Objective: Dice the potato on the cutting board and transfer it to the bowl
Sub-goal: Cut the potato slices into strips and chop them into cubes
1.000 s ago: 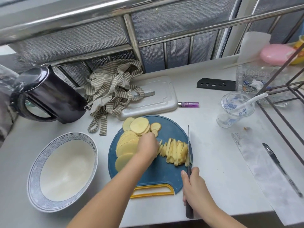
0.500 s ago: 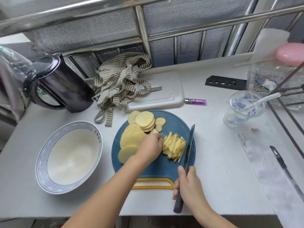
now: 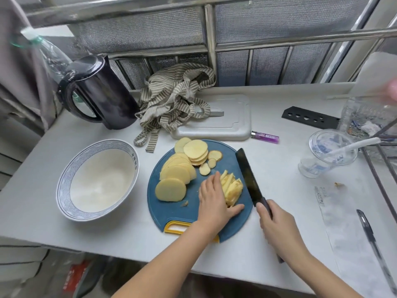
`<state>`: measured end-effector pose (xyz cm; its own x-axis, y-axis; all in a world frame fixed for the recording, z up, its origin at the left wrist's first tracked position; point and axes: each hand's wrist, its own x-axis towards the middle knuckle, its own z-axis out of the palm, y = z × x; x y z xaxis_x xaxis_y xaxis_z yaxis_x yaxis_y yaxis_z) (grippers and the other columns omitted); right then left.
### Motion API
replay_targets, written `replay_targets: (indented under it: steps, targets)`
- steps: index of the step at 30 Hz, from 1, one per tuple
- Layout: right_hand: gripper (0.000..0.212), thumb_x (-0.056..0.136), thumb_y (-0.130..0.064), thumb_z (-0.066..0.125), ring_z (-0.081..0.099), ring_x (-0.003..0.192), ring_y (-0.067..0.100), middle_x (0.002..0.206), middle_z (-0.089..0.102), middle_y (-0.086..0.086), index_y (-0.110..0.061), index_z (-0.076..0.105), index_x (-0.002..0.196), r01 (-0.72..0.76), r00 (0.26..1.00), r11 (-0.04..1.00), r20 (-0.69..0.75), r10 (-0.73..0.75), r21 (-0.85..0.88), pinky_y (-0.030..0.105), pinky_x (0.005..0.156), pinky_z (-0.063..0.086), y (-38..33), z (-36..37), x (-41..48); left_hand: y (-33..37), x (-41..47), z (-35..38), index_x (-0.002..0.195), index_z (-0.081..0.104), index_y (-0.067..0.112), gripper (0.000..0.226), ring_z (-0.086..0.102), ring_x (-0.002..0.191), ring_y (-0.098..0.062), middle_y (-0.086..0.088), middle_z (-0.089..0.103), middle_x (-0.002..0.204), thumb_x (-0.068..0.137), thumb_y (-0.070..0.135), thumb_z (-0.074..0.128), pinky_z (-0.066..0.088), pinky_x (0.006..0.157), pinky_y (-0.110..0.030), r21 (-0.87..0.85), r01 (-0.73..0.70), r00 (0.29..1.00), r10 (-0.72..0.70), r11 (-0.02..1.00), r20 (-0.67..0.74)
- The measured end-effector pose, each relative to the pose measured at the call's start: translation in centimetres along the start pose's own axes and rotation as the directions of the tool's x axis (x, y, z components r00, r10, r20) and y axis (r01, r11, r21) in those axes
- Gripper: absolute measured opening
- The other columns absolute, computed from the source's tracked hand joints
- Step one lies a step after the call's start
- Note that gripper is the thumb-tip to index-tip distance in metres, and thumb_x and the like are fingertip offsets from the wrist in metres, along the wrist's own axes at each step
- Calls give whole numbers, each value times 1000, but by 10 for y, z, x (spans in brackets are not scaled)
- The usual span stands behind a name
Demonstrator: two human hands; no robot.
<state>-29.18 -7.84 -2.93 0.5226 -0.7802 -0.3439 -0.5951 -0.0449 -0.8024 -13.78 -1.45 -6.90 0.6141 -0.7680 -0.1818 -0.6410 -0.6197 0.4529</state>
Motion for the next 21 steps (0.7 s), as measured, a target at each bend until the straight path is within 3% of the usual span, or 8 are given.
replay_targets:
  steps: [2, 7, 10, 15, 21]
  targets:
    - [33, 99, -34, 48, 48, 53, 18, 55, 52, 0, -19, 45, 70, 54, 998, 990, -11, -56, -128, 30, 52, 35, 8, -11, 6, -3, -1, 6, 153, 10, 15, 104, 11, 140, -20, -3, 18, 152, 77, 56, 68, 10, 118, -36, -76, -11, 999, 8, 997, -42]
    - [31, 98, -44, 42, 50, 59, 24, 56, 52, -1, -23, 47, 75, 124, 992, 935, 48, -114, -331, 36, 58, 40, 17, -28, 26, -17, 3, 8, 147, 29, 18, 95, 20, 132, -14, 1, 32, 142, 67, 63, 51, 20, 111, -29, -184, -130, 988, 111, 974, -111]
    - [35, 97, -46, 44, 43, 55, 21, 58, 53, 6, -20, 53, 74, 129, 991, 944, 84, -108, -305, 33, 54, 35, 20, -35, 36, -23, 9, 8, 145, 34, 17, 87, 26, 129, -12, 2, 38, 139, 71, 50, 67, 26, 112, -29, -204, -213, 976, 200, 956, -84]
    - [39, 96, -49, 43, 43, 52, 19, 57, 53, 7, -17, 54, 76, 141, 989, 931, 94, -116, -335, 31, 51, 32, 25, -42, 40, -22, 10, 12, 146, 32, 16, 90, 26, 128, -12, 0, 36, 138, 69, 54, 59, 21, 110, -21, -192, -252, 966, 235, 949, -108]
    - [40, 95, -54, 36, 53, 59, 16, 57, 54, 2, -21, 50, 78, 222, 974, 861, 150, -171, -458, 28, 53, 35, 24, -44, 39, -21, 10, 17, 148, 25, 17, 93, 24, 134, -14, -1, 30, 143, 71, 47, 67, 16, 110, -19, -185, -244, 965, 220, 952, -142]
